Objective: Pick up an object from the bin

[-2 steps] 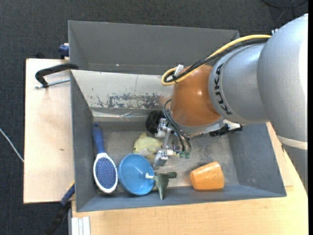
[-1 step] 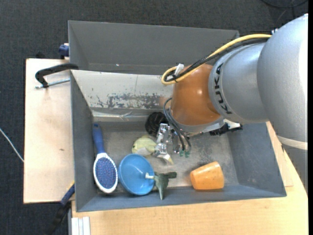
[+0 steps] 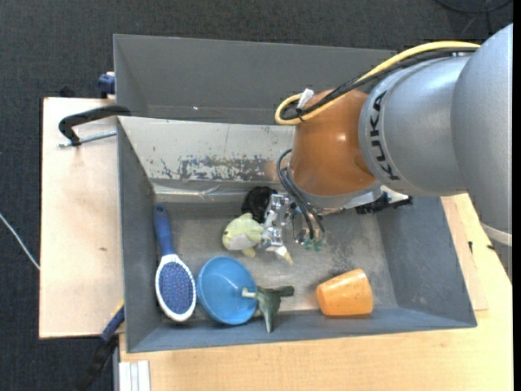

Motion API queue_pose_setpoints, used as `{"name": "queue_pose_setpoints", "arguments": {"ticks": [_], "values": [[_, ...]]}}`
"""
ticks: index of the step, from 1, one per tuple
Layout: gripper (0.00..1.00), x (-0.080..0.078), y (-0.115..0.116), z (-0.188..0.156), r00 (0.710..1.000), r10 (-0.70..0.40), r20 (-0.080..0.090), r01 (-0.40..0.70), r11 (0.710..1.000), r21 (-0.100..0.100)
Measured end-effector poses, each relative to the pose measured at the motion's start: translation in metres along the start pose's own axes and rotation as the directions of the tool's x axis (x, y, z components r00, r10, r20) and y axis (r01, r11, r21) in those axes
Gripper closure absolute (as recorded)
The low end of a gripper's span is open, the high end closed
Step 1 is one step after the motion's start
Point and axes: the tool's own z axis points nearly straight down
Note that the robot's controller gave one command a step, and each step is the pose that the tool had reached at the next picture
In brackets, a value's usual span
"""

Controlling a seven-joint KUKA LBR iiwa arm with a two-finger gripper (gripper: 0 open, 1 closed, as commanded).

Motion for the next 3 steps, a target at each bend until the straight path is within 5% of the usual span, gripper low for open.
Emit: {"name": "queue_pose_setpoints", "arguments": {"ticks": [3], "values": [[1.00, -0.005, 0.004, -0.067, 1.000, -0.002, 0.000, 0.002, 1.000, 0.000]]}}
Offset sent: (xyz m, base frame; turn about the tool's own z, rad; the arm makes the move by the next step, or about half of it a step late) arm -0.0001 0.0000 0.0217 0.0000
